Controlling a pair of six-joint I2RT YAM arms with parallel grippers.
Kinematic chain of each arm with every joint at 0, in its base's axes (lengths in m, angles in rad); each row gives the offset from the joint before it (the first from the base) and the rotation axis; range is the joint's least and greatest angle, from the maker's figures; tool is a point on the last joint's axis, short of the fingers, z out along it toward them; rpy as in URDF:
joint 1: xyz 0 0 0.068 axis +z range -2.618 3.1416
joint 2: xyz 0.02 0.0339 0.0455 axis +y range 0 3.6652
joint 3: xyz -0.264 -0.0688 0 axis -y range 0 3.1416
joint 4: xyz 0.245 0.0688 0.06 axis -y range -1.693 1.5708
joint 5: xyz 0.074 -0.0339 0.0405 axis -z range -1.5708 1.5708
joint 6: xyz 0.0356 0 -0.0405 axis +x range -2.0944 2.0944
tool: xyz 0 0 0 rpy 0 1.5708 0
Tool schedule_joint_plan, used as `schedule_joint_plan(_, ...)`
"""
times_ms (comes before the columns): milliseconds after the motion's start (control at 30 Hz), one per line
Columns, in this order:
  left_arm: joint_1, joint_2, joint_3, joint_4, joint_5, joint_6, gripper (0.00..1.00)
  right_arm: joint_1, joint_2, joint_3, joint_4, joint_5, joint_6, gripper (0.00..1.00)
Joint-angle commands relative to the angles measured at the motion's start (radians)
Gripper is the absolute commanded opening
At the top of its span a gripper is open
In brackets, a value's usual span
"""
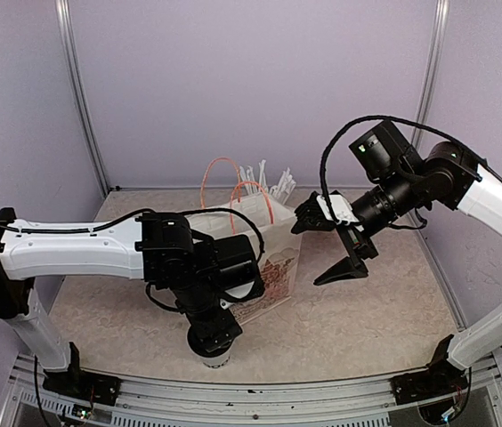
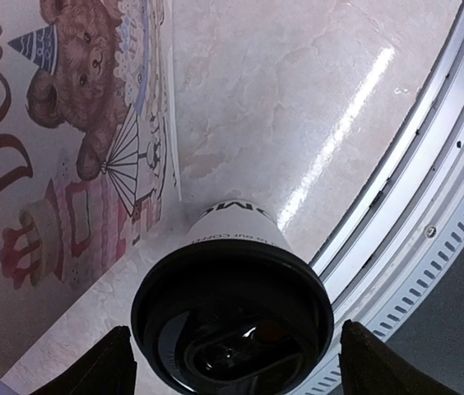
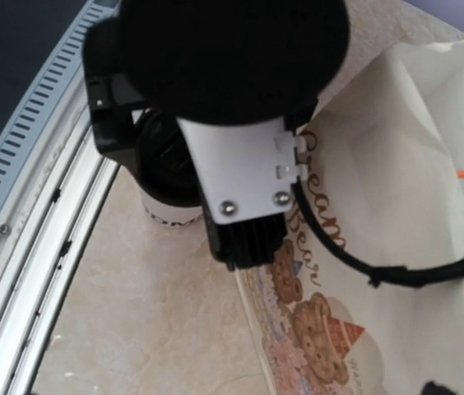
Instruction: Pack the takeout coffee
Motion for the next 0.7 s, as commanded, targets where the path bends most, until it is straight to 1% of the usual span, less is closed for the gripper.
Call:
schedule_joint_plan(0,0.003,-0.009,0.015,-0.06,-0.048,-0.059,0.85,-0.009,-0.019,-0.004,0.004,-0.001,-0.001,0.99)
schedule_joint_plan(133,0.005,-0.022,-0.037,-0.024,-0.008,-0.074,0.86,-0.009,-0.019,-0.01,0.005,0.002,-0.002,0.99)
schedule_joint_plan(367,0.011,-0.026,-0.082,0.014,0.009,-0.062,0.83,-0.009,-0.022,-0.019,0.009,0.006,-0.004,0.99)
schedule_joint_plan(467,0.012,-0.024,-0.084,0.018,0.015,-0.053,0.8,-0.009,-0.022,-0.021,0.009,0.01,-0.004,0.99)
schedule_joint_plan(667,0.005,-0.01,-0.079,-0.003,0.014,-0.059,0.71,-0.009,-0.019,-0.014,0.01,0.018,-0.002,0.99)
